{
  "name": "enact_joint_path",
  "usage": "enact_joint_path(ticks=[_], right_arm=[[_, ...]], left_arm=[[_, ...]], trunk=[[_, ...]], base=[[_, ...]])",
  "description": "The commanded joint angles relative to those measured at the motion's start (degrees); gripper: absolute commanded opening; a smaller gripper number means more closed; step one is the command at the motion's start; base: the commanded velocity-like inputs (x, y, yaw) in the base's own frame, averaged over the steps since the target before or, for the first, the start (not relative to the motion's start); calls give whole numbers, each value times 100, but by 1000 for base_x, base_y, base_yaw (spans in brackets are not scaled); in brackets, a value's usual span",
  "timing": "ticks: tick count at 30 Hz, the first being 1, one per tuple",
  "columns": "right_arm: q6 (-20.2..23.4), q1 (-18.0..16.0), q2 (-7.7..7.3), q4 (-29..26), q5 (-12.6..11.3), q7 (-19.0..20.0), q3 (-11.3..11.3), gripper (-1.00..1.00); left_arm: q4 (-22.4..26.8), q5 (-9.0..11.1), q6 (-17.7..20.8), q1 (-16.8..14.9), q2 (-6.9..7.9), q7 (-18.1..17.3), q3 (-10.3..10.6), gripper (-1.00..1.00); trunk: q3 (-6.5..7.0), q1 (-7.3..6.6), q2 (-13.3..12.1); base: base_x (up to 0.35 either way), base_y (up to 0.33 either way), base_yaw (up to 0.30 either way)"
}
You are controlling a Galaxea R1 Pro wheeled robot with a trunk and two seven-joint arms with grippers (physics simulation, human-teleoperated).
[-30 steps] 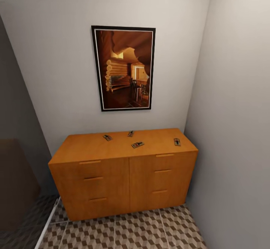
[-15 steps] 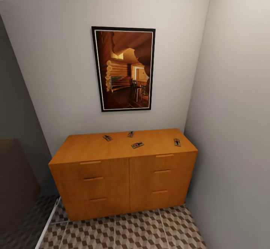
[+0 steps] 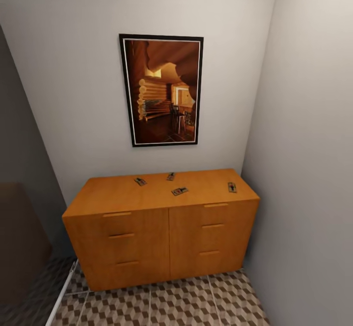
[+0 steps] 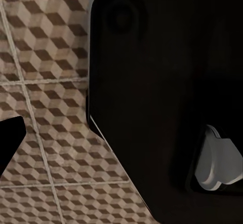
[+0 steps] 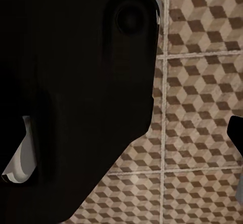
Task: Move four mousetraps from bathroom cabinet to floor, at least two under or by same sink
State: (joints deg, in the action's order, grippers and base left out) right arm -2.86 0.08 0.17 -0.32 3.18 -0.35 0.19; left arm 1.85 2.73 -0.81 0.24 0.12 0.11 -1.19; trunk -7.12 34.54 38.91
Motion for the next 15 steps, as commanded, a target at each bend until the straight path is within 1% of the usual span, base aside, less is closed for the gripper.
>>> enact_joint_path(ticks=[1,6,15], right_arm=[[-13,1,0,-3,33,-3,-2,100],[-13,1,0,-3,34,-3,-1,100],[-13,1,0,-3,33,-5,-1,100]], left_arm=[[8,28,-7,2,-4,0,-9,100],[8,30,-7,2,-3,-1,-12,100],[8,28,-7,2,-3,-2,-13,100]], trunk=[[-6,3,5],[-6,3,5],[-6,3,5]], base=[[226,0,0],[272,0,0],[313,0,0]])
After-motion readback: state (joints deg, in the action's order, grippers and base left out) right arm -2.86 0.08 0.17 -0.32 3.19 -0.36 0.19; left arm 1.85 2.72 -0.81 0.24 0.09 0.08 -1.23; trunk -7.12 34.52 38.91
